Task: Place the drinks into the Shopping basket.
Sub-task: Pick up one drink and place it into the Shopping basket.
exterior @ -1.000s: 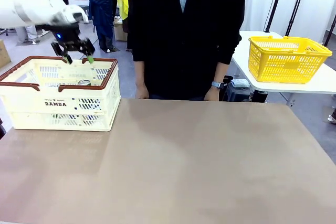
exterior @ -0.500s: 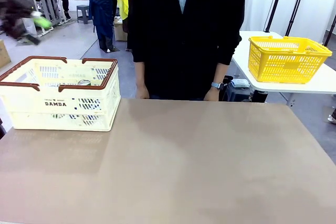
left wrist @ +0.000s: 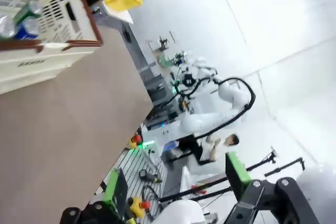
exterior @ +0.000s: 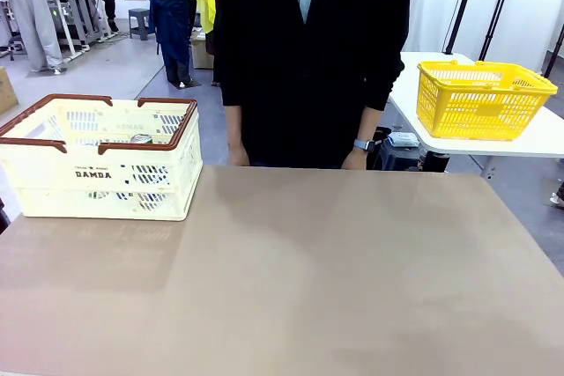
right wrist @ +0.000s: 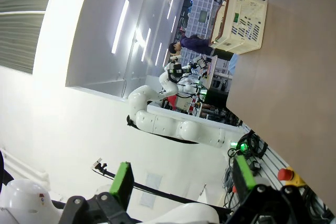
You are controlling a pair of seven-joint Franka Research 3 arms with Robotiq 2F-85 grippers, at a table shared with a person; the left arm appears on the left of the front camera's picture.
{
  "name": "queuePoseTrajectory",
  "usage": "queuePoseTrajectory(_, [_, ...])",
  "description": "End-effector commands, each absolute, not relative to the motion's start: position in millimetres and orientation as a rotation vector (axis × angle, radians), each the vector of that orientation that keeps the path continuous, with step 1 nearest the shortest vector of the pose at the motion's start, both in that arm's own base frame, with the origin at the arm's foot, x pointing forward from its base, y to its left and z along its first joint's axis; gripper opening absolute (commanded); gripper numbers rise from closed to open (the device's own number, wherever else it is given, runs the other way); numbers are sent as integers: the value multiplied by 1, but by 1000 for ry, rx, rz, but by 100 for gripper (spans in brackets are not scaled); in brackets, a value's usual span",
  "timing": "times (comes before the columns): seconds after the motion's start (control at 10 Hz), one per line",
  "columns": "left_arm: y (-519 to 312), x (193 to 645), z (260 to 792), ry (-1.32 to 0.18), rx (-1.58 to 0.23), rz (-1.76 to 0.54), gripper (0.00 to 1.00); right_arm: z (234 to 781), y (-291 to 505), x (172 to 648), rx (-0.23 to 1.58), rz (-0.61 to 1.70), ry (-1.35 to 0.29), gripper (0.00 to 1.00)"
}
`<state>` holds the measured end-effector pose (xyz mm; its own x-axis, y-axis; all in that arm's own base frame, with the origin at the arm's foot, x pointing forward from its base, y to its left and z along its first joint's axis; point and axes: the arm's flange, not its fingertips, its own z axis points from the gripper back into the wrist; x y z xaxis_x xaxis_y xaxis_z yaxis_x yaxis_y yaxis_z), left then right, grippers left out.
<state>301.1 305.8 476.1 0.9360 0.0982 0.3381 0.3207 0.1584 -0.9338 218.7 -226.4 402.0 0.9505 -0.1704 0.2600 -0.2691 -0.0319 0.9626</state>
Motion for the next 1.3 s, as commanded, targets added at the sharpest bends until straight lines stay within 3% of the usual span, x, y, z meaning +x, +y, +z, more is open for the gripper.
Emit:
queuePoseTrajectory(0.0, [333,342,471,-305,-1399,-171,100,407,-228,218,1615,71,-338,100])
queuePoseTrajectory(0.1, [306,301,476,-356,-1412,-164,100,407,-228,218,1615,71,-338,100])
queuePoseTrajectory(1.2, [306,301,476,-356,-1412,-164,100,407,-228,218,1615,71,-338,100])
